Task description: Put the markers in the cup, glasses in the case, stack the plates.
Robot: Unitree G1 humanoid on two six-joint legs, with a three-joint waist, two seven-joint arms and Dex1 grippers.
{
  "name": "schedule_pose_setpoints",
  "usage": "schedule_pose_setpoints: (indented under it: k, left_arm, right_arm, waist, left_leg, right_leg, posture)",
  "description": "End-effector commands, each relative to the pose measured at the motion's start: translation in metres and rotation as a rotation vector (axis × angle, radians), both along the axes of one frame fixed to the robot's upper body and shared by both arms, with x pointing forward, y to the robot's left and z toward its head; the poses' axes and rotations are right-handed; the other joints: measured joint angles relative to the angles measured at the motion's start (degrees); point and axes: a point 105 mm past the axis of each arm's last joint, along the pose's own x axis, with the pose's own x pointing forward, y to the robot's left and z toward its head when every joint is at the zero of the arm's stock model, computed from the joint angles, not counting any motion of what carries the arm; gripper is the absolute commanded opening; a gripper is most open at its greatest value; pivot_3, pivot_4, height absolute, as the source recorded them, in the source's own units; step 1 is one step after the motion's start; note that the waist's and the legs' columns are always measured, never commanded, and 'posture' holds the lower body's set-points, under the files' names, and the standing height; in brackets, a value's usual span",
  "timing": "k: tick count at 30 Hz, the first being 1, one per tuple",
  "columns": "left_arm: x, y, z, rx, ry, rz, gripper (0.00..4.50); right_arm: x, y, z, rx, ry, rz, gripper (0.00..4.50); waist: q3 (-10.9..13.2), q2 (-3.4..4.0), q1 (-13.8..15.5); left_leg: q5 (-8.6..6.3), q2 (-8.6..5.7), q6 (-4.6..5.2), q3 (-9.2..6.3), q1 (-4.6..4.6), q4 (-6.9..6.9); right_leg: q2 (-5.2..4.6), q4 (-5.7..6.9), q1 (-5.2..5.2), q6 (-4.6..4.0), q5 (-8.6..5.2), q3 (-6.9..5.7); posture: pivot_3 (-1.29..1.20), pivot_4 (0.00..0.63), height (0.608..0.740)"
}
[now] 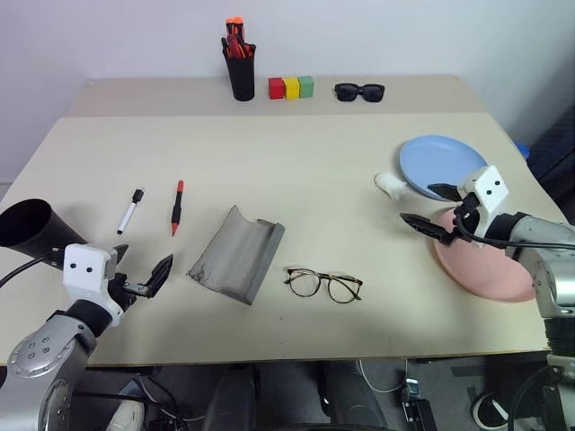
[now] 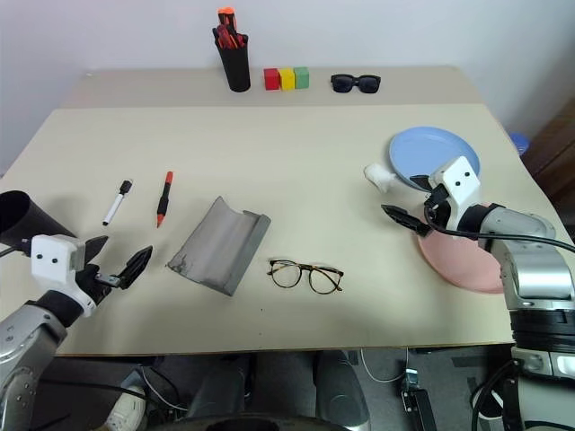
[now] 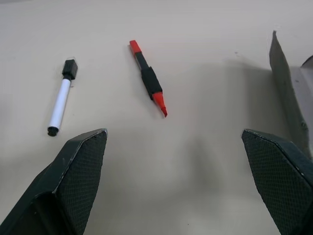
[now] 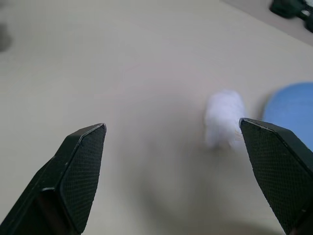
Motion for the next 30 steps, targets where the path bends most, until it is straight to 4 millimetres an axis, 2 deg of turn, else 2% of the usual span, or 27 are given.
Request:
schedule_pose_setpoints:
  k: [1, 4, 8, 11, 13, 15, 17, 21, 24, 28, 30]
  left_arm:
    - [0.008, -0.009, 0.012, 0.002, -0.047, 0.001, 4.50]
    - [0.015, -0.012, 0.014, -0.007, -0.047, 0.002, 4.50]
    - [0.038, -0.017, 0.017, -0.010, -0.025, 0.036, 4.50]
    - [0.065, -0.012, 0.020, -0.035, 0.017, 0.128, 4.50]
    - [0.083, -0.014, 0.023, -0.011, 0.043, 0.166, 4.50]
    - [0.111, -0.013, 0.020, -0.024, 0.166, 0.282, 4.50]
    - [0.124, -0.013, 0.022, -0.024, 0.219, 0.307, 4.50]
    - [0.144, -0.020, 0.010, -0.129, 0.414, 0.328, 4.50]
    - [0.148, -0.021, 0.002, -0.150, 0.524, 0.348, 4.50]
    - [0.150, -0.021, 0.000, -0.150, 0.565, 0.359, 4.50]
    - [0.149, -0.021, 0.000, -0.144, 0.570, 0.354, 3.98]
  right_arm:
    - [0.002, 0.026, 0.021, 0.015, -0.090, 0.075, 4.46]
    - [0.001, 0.044, 0.024, 0.029, -0.107, 0.117, 4.46]
    - [-0.006, 0.085, 0.026, 0.056, -0.131, 0.227, 4.46]
    - [-0.014, 0.125, 0.025, 0.101, -0.143, 0.316, 4.46]
    - [-0.019, 0.143, 0.023, 0.103, -0.152, 0.359, 4.46]
    - [-0.026, 0.166, 0.027, 0.126, -0.176, 0.407, 4.46]
    - [-0.030, 0.183, 0.028, 0.145, -0.184, 0.434, 4.46]
    - [-0.041, 0.202, 0.023, 0.157, -0.176, 0.485, 4.46]
    - [-0.046, 0.209, 0.021, 0.162, -0.170, 0.514, 4.46]
    - [-0.045, 0.208, 0.022, 0.162, -0.170, 0.514, 4.46]
    - [-0.045, 0.208, 0.021, 0.160, -0.169, 0.514, 4.50]
  waist:
    - [0.00, 0.00, 0.00]
    - [0.00, 0.00, -0.01]
    - [0.00, 0.00, 0.00]
    - [0.00, -0.02, -0.08]
    - [0.00, -0.01, -0.07]
    - [0.00, -0.05, 0.18]
    - [-0.01, -0.09, 0.11]
    - [-0.01, -0.09, -0.09]
    - [-0.01, -0.08, -0.29]
    - [-0.02, -0.07, -0.26]
    - [-0.02, -0.07, -0.26]
  left_leg:
    - [0.00, 0.00, 0.00, 0.00, 0.00, 0.02]
    - [0.00, 0.00, 0.00, 0.00, 0.01, 0.05]
    - [0.01, 0.00, 0.00, -0.06, 0.05, 0.08]
    - [0.02, -0.01, -0.01, -0.12, 0.14, 0.11]
    - [0.03, 0.00, -0.03, -0.18, 0.18, 0.12]
    - [0.05, -0.03, -0.05, -0.22, 0.19, 0.14]
    - [0.09, -0.05, -0.12, -0.32, 0.16, 0.18]
    - [0.10, -0.08, -0.13, -0.34, 0.15, 0.08]
    - [0.10, -0.07, -0.13, -0.41, 0.15, -0.02]
    - [0.11, -0.08, -0.15, -0.41, 0.15, -0.01]
    - [0.12, -0.08, -0.17, -0.41, 0.17, -0.01]
  right_leg:
    - [0.00, 0.03, 0.00, 0.00, 0.00, 0.00]
    - [0.01, 0.08, 0.00, 0.02, 0.01, 0.00]
    - [0.05, 0.23, 0.00, 0.04, 0.01, -0.01]
    - [0.10, 0.42, 0.01, 0.19, 0.08, -0.01]
    - [0.12, 0.48, 0.01, 0.23, 0.10, -0.04]
    - [0.12, 0.49, 0.07, 0.27, 0.11, -0.07]
    - [0.12, 0.49, 0.09, 0.35, 0.15, -0.15]
    - [0.08, 0.49, 0.04, 0.45, 0.17, -0.16]
    - [0.11, 0.51, -0.05, 0.44, 0.17, -0.21]
    - [0.09, 0.53, -0.03, 0.44, 0.17, -0.21]
    - [0.08, 0.54, -0.02, 0.44, 0.17, -0.21]
  posture:
    - [0.00, 0.150, 0.740]
    - [0.00, 0.150, 0.740]
    - [0.00, 0.150, 0.740]
    - [0.00, 0.150, 0.740]
    - [0.00, 0.150, 0.740]
    - [0.00, 0.150, 0.740]
    - [0.00, 0.150, 0.740]
    - [0.00, 0.150, 0.740]
    - [0.00, 0.150, 0.740]
    - [0.00, 0.150, 0.740]
    - [0.00, 0.150, 0.740]
